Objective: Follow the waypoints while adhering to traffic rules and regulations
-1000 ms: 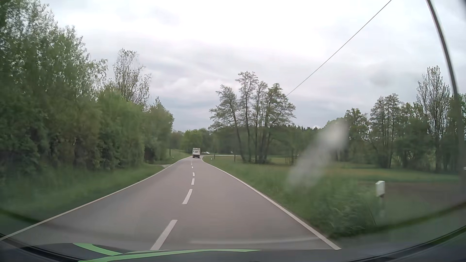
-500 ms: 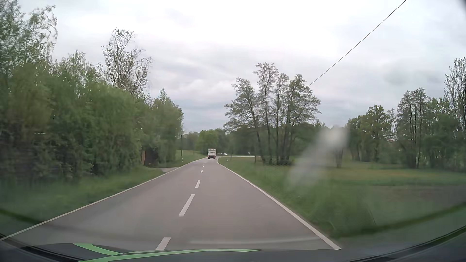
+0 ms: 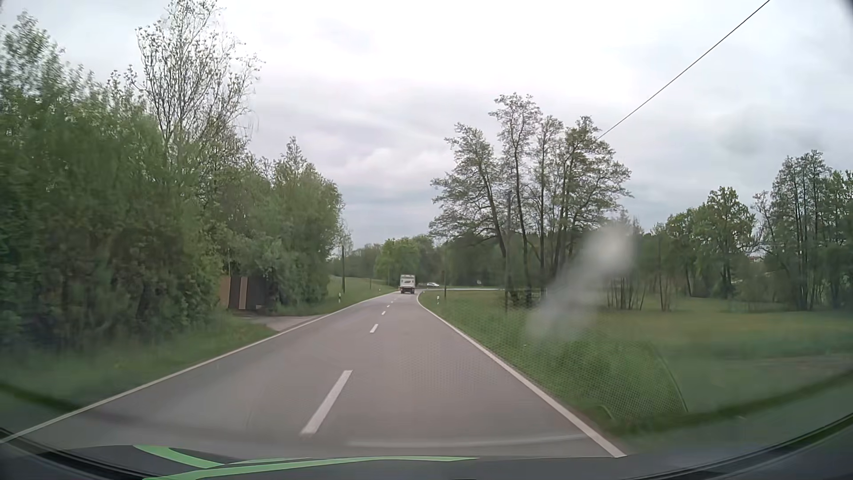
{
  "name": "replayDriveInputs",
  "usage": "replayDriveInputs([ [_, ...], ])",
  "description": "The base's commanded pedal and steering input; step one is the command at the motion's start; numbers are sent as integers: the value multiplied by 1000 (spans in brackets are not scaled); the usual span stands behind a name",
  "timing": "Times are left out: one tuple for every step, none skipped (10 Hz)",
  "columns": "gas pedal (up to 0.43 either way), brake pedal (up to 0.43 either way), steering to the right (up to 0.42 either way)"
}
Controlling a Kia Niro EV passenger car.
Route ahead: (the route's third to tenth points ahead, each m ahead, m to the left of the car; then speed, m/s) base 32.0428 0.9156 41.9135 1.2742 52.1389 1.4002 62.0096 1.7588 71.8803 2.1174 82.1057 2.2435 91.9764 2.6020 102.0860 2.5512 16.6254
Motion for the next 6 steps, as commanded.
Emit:
replayDriveInputs([
  [378, 0, -20],
  [378, 0, -19],
  [378, 0, -19],
  [378, 0, -17],
  [378, 0, -14],
  [378, 0, -12],
])
